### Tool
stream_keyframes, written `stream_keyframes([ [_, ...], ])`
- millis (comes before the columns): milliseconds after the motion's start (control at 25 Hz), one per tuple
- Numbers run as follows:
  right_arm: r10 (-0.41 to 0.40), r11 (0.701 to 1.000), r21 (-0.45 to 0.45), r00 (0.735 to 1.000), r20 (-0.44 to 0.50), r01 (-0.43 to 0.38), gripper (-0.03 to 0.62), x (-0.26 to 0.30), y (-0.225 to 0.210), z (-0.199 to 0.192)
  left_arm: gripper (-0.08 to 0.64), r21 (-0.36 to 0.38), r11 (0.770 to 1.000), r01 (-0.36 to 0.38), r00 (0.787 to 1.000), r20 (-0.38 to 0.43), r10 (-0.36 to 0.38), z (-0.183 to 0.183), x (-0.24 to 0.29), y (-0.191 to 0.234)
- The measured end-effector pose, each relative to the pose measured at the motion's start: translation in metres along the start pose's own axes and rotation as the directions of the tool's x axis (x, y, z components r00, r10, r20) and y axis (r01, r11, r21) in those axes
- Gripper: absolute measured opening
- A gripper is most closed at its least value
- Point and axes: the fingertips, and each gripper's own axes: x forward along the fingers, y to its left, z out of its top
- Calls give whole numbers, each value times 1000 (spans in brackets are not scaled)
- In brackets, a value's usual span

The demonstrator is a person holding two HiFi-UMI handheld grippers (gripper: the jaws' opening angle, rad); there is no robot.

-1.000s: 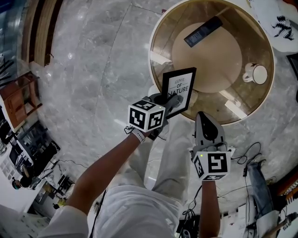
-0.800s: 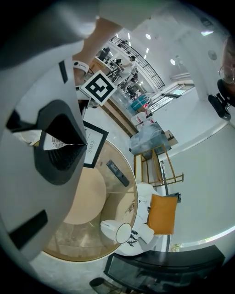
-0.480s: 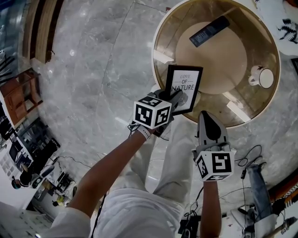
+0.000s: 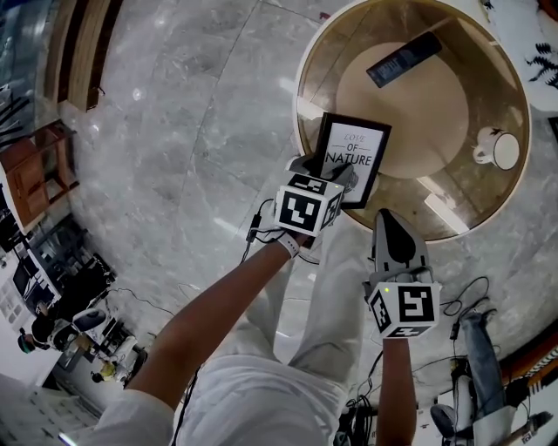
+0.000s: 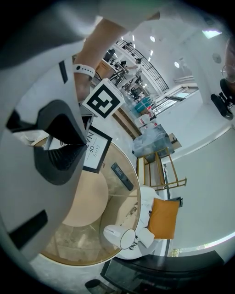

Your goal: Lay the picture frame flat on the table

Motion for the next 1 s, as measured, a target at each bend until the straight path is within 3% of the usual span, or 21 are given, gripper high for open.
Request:
stream_keyframes([
  [240, 11, 1000, -10, 1000, 5, -11, 5, 3, 5, -1, 278, 55, 992, -113, 994, -3, 113, 1, 5, 15],
  [520, 16, 1000, -14, 1000, 3, -16, 5, 1, 10, -3, 316, -13, 990, -142, 989, -38, 142, -10, 11, 28],
  [600, 15, 1000, -13, 1000, 9, -15, 5, 0, 9, -3, 325, -1, 985, -174, 983, -57, 174, -15, 12, 34],
  [760, 4, 1000, -7, 1000, 23, -4, 5, -1, 3, -2, 319, 95, 970, -222, 970, -74, 230, -20, 13, 37],
  [1000, -14, 1000, 5, 999, 31, 14, 5, -9, 1, 1, 307, 81, 969, -234, 966, -91, 241, -26, 0, 43],
])
